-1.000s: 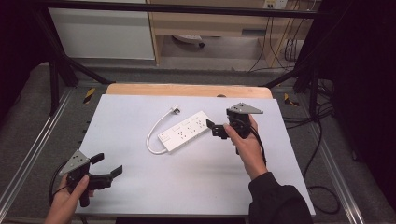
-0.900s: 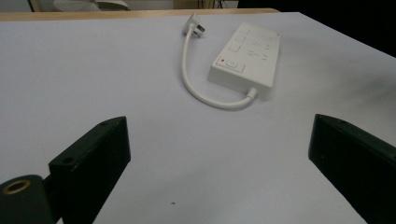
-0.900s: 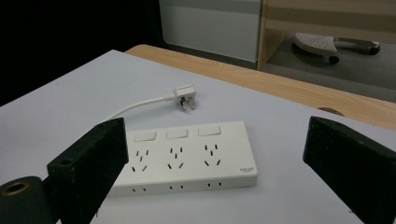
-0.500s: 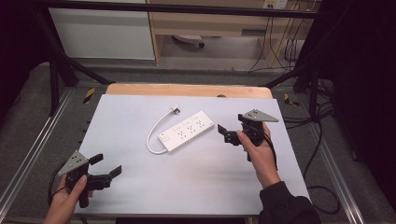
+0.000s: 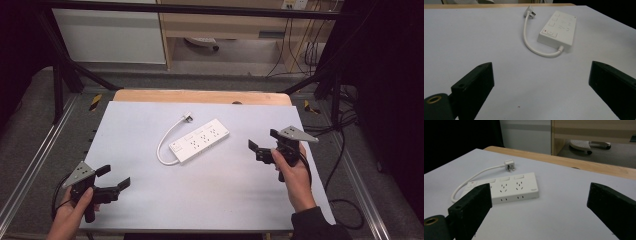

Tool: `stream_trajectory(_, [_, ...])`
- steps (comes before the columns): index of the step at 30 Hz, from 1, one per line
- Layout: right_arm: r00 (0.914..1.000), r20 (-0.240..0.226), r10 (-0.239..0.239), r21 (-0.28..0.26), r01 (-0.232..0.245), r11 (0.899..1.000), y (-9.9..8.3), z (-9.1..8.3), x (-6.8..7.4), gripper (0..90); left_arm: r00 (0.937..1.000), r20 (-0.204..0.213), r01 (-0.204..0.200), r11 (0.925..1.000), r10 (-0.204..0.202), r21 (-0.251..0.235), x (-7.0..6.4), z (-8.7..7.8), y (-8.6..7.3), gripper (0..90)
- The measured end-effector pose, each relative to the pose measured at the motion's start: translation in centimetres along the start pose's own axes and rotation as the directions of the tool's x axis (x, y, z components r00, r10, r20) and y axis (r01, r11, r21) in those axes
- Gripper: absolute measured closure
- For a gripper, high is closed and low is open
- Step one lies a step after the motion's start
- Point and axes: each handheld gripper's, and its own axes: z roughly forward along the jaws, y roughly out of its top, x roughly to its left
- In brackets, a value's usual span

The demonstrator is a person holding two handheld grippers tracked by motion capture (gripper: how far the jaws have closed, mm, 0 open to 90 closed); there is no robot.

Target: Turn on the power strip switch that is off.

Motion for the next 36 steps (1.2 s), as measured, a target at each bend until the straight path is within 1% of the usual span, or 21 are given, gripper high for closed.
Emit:
stream_trajectory(3, [0.9999, 0.011, 0.001, -0.002, -0.001, 1.0, -0.9, -1.2, -0.4, 6.3, 1.0, -0.001, -0.001, 1.0, 0.001, -0.001, 0.0, -0.1, 0.0, 6.2])
stream_trajectory(7, [0.9996, 0.022, 0.019, -0.016, -0.018, 1.0, -2.2, -2.8, -0.9, 6.2, 1.0, -0.001, -0.005, 1.0, 0.005, 0.003, 0.0, 0.0, 0.0, 6.2])
stream_trajectory(11, [0.9991, 0.038, 0.018, -0.021, -0.017, 1.0, -3.5, -4.2, -1.5, 5.9, 1.0, -0.003, 0.0, 1.0, 0.0, 0.003, 0.0, 0.0, 0.0, 6.2])
stream_trajectory(14, [0.9984, 0.055, 0.016, -0.022, -0.015, 1.0, -4.5, -5.1, -1.9, 6.4, 1.0, -0.003, -0.001, 1.0, 0.001, 0.002, 0.0, 0.0, 0.0, 6.2])
stream_trajectory(16, [0.9988, 0.047, 0.011, -0.004, -0.011, 1.0, -5.2, -5.6, -2.1, 8.1, 1.0, -0.002, -0.007, 1.0, 0.007, 0.005, 0.0, 0.0, 0.0, 6.2])
stream_trajectory(21, [0.9981, 0.052, 0.034, 0.002, -0.034, 0.999, -7.0, -6.5, -2.5, 7.2, 1.0, 0.004, -0.005, 1.0, 0.005, 0.007, -0.1, 0.1, 0.0, 6.2])
stream_trajectory(26, [0.9972, 0.055, 0.05, 0.01, -0.051, 0.999, -8.5, -6.7, -2.7, 6.3, 1.0, 0.0, -0.01, 1.0, 0.01, 0.001, -0.1, 0.0, 0.0, 6.2])
stream_trajectory(29, [0.9972, 0.062, 0.043, 0.031, -0.045, 0.999, -9.4, -6.4, -2.7, 6.1, 0.9999, 0.001, -0.012, 0.9999, 0.012, 0.003, -0.2, 0.0, 0.0, 6.2])
stream_trajectory(31, [0.9977, 0.063, 0.027, 0.058, -0.031, 0.998, -9.8, -6.0, -2.6, 5.5, 0.9999, 0.004, -0.014, 0.9999, 0.014, 0.006, -0.3, 0.1, 0.0, 6.2])
stream_trajectory(33, [0.9984, 0.054, 0.015, 0.087, -0.02, 0.996, -10.2, -5.6, -2.4, 5.0, 0.9999, 0.004, -0.017, 0.9998, 0.017, 0.007, -0.3, 0.1, 0.0, 6.2])
stream_trajectory(36, [0.9988, 0.049, -0.003, 0.14, -0.004, 0.99, -10.6, -4.9, -2.1, 4.8, 0.9999, 0.005, -0.014, 0.9999, 0.014, 0.009, -0.3, 0.1, 0.0, 6.2])
